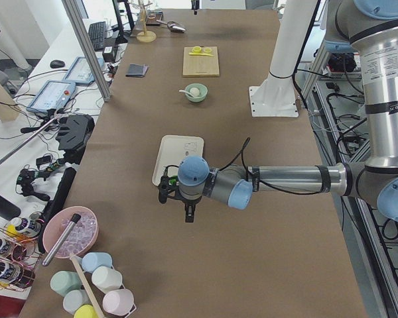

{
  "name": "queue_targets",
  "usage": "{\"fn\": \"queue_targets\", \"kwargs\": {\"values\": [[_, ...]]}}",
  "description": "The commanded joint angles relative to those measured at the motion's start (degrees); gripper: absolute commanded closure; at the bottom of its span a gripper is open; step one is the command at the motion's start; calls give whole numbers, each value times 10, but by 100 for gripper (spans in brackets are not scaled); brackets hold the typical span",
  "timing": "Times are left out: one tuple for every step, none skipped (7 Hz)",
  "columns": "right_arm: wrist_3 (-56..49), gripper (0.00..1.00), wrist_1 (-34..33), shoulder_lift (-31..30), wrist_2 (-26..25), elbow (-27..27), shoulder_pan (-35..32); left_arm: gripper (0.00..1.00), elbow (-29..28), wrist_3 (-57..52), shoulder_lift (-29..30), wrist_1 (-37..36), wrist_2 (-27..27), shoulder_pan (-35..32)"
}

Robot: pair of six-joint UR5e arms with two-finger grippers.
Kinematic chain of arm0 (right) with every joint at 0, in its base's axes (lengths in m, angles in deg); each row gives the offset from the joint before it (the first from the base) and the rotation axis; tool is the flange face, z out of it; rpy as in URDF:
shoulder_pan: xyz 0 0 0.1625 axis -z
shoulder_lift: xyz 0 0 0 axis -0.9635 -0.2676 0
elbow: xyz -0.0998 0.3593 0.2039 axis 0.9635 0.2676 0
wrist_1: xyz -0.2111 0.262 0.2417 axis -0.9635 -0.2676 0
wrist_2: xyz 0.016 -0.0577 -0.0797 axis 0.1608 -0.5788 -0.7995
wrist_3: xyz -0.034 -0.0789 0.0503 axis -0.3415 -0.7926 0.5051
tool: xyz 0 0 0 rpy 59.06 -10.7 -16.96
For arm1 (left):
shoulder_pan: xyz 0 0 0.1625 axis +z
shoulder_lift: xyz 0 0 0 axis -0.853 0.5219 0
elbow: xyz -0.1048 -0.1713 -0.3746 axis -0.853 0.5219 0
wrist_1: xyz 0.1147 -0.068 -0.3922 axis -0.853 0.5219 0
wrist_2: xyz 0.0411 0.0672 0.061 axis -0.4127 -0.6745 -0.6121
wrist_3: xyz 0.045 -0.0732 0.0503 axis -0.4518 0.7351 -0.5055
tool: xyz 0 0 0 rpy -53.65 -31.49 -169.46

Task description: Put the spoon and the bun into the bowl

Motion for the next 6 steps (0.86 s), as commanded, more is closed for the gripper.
{"fn": "queue_targets", "kwargs": {"values": [[-9,0,1,-6,0,1,-13,1,40,-15,-11,-59,-7,-32],[-12,0,1,-13,5,-7,-26,1,40,-76,-21,-60,-19,-37],[-15,0,1,-15,8,-1,-28,1,39,-117,-24,-60,-34,-48],[-14,0,1,-15,11,-6,-28,1,30,-118,-28,-60,-35,-49],[-13,0,1,-11,9,-9,-28,1,30,-118,-30,-60,-36,-49],[-9,0,1,-4,6,-10,-34,1,43,-118,-32,-59,-33,-50]]}}
